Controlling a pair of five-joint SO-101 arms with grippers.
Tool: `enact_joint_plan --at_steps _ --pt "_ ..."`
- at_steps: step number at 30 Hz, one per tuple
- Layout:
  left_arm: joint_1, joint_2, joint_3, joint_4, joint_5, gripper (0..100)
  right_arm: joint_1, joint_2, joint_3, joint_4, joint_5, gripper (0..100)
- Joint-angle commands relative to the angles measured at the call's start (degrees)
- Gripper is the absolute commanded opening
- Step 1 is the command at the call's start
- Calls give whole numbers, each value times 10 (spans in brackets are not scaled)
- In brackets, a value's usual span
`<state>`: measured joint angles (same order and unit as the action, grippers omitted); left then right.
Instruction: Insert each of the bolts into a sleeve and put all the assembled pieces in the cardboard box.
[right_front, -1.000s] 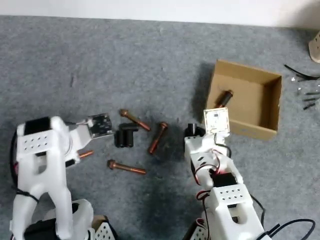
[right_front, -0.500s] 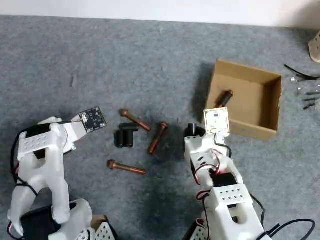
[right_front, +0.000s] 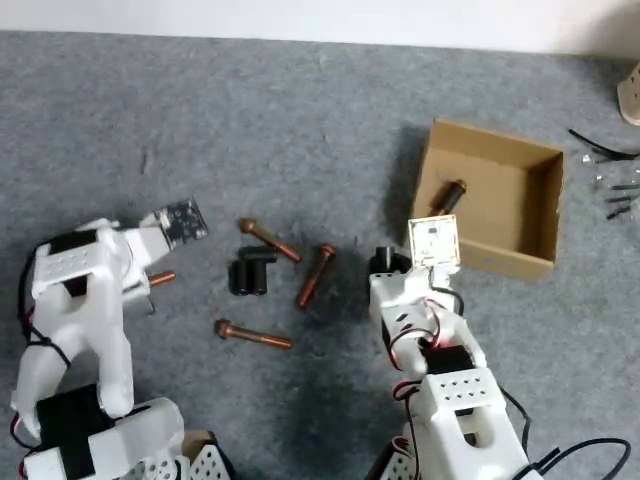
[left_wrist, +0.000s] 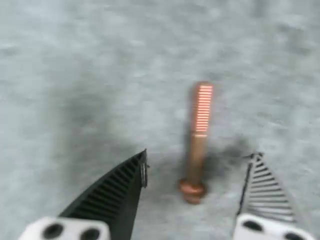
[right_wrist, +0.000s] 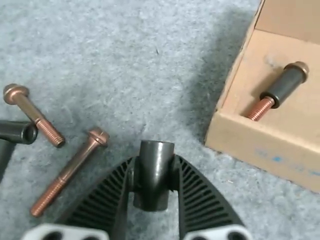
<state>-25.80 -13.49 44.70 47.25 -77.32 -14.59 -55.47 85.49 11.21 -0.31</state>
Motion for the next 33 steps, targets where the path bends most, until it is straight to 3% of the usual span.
enact_joint_plan --at_steps 1,8,10,12,19,24,30,33 --pt "33 -2 -92 26 172 300 7 -14 -3 -20 8 3" --pt "-15 1 -232 258 904 301 7 -14 -3 -20 8 3" --pt "-14 2 -225 287 1056 300 7 -14 -3 -20 8 3" --pt "-6 0 -206 286 1154 301 7 -14 -2 -20 8 3" --pt "14 2 -135 271 1233 301 7 -14 -2 -20 8 3" --pt "2 2 -96 267 1387 302 7 -14 -1 -20 8 3" --pt "1 2 -65 261 1407 302 7 -14 -1 -20 8 3" --pt "-3 2 -39 205 1433 302 7 -14 -1 -20 8 3"
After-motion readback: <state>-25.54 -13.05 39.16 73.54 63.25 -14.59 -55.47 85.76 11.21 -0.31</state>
